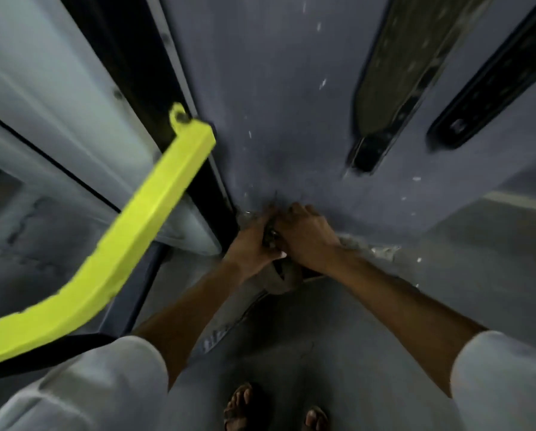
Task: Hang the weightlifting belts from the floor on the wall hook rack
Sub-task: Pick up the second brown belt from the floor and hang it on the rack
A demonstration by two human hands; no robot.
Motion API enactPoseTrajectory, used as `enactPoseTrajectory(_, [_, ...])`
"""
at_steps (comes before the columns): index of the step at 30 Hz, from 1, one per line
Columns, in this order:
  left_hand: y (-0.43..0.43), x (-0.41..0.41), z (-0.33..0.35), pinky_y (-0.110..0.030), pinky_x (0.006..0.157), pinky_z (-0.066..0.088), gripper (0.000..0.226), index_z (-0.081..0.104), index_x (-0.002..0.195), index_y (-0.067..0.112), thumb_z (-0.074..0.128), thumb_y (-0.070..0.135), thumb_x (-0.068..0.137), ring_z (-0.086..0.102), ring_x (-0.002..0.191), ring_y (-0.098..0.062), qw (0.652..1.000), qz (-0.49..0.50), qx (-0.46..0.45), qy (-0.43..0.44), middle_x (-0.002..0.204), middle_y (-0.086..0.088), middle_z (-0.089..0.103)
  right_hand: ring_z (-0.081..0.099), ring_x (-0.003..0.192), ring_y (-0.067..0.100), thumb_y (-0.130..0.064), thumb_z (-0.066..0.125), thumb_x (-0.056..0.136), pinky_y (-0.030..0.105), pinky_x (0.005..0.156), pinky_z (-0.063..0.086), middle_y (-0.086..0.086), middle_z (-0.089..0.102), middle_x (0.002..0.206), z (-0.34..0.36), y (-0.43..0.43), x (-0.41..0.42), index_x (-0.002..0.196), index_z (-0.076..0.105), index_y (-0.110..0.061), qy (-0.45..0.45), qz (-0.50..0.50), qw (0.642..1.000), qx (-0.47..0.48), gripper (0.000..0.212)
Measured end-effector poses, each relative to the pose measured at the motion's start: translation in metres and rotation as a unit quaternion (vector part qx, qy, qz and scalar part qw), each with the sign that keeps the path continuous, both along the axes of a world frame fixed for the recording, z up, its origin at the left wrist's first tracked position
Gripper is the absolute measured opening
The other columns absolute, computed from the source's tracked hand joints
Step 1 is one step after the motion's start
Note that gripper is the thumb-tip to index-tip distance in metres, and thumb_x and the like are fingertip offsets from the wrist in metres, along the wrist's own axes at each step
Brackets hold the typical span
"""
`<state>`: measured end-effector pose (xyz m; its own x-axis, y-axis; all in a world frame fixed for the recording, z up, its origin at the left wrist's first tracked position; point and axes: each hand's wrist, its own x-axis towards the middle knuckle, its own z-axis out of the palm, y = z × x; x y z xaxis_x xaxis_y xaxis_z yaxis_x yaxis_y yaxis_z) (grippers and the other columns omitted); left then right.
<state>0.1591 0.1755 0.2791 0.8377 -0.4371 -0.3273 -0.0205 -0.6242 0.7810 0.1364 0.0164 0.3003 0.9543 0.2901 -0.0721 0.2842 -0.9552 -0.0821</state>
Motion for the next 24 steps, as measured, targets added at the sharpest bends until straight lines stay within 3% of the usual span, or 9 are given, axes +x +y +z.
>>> enactPoseTrajectory(2, [-0.006,-0.004,0.067,-0.034,0.104,0.047,0.071,0.051,0.139,0.024,0.081,0.024,0.075,0.060,0.124,-0.023,0.999,-0.011,0.023,-0.048,0.134,-0.004,0.063,0.063,0.098,0.029,-0.033,0.065,0.089,0.035,0.080,0.048,0.004,0.075,0.103,0.084,-0.005,-0.005,0.101,0.075,-0.020,-0.044,0.051,0.998,-0.016,0.021])
enactPoseTrajectory(5, [-0.010,-0.016,0.169,-0.035,0.096,0.050,0.041,0.065,0.122,0.008,0.075,0.021,0.084,0.062,0.118,-0.032,0.993,-0.006,0.034,-0.109,0.122,-0.014,0.069,0.062,0.080,0.022,-0.033,0.074,0.076,0.027,0.065,0.028,-0.004,0.071,0.076,0.214,-0.009,-0.016,0.082,0.075,-0.030,-0.124,0.135,0.978,-0.097,0.007])
enactPoseTrajectory(9, [-0.016,-0.025,0.297,-0.028,0.093,0.047,0.024,0.068,0.115,0.015,0.067,0.014,0.092,0.064,0.115,-0.025,0.987,0.010,-0.079,-0.143,0.117,-0.009,0.071,0.062,0.085,0.030,-0.034,0.064,0.085,0.035,0.071,0.048,0.003,0.068,0.081,0.344,-0.019,-0.010,0.085,0.070,-0.022,-0.133,0.150,0.980,-0.019,0.014])
enactPoseTrajectory(12, [-0.015,-0.031,0.375,-0.030,0.101,0.047,0.029,0.067,0.117,0.017,0.064,0.004,0.092,0.063,0.112,-0.010,0.972,0.024,-0.206,-0.114,0.119,-0.005,0.070,0.060,0.089,0.024,-0.024,0.069,0.082,0.036,0.077,0.050,0.002,0.064,0.095,0.430,-0.038,-0.007,0.107,0.064,-0.020,-0.119,0.046,0.979,0.156,0.026])
enactPoseTrajectory(14, [-0.013,-0.034,0.412,-0.034,0.102,0.049,0.036,0.064,0.128,0.010,0.062,0.002,0.093,0.064,0.113,-0.015,0.959,0.044,-0.265,-0.089,0.122,-0.011,0.070,0.061,0.094,0.019,-0.013,0.072,0.084,0.029,0.080,0.051,-0.001,0.064,0.104,0.473,-0.055,-0.016,0.126,0.061,-0.018,-0.106,-0.024,0.960,0.257,0.043])
enactPoseTrajectory(17, [-0.019,-0.041,0.467,-0.048,0.104,0.051,0.046,0.054,0.136,0.012,0.064,0.003,0.093,0.064,0.117,-0.024,0.941,0.079,-0.325,-0.055,0.125,-0.013,0.067,0.066,0.100,0.020,-0.016,0.072,0.091,0.026,0.088,0.056,0.003,0.064,0.119,0.512,-0.066,-0.040,0.134,0.057,-0.017,-0.122,-0.117,0.921,0.351,0.045])
enactPoseTrajectory(20, [-0.032,-0.045,0.509,-0.053,0.106,0.048,0.065,0.039,0.146,0.020,0.068,0.009,0.089,0.062,0.120,-0.026,0.939,0.077,-0.323,-0.091,0.134,-0.014,0.061,0.065,0.104,0.019,-0.025,0.074,0.089,0.032,0.092,0.054,0.005,0.061,0.125,0.529,-0.056,-0.060,0.140,0.051,-0.018,-0.155,-0.174,0.896,0.378,0.056])
enactPoseTrajectory(22, [-0.044,-0.045,0.528,-0.043,0.107,0.048,0.083,0.020,0.156,0.034,0.068,0.018,0.090,0.060,0.123,-0.019,0.943,0.065,-0.297,-0.135,0.138,-0.008,0.059,0.064,0.110,0.020,-0.029,0.074,0.090,0.030,0.094,0.052,0.007,0.061,0.126,0.536,-0.047,-0.068,0.140,0.050,-0.013,-0.202,-0.210,0.870,0.398,0.058])
enactPoseTrajectory(24, [-0.056,-0.053,0.550,-0.032,0.088,0.055,0.093,0.000,0.158,0.034,0.064,0.020,0.093,0.068,0.097,-0.015,0.939,0.079,-0.226,-0.246,0.107,-0.001,0.070,0.066,0.097,0.000,-0.035,0.072,0.092,0.014,0.085,0.049,0.001,0.066,0.113,0.552,-0.038,-0.080,0.125,0.058,-0.010,-0.229,-0.227,0.832,0.451,0.043])
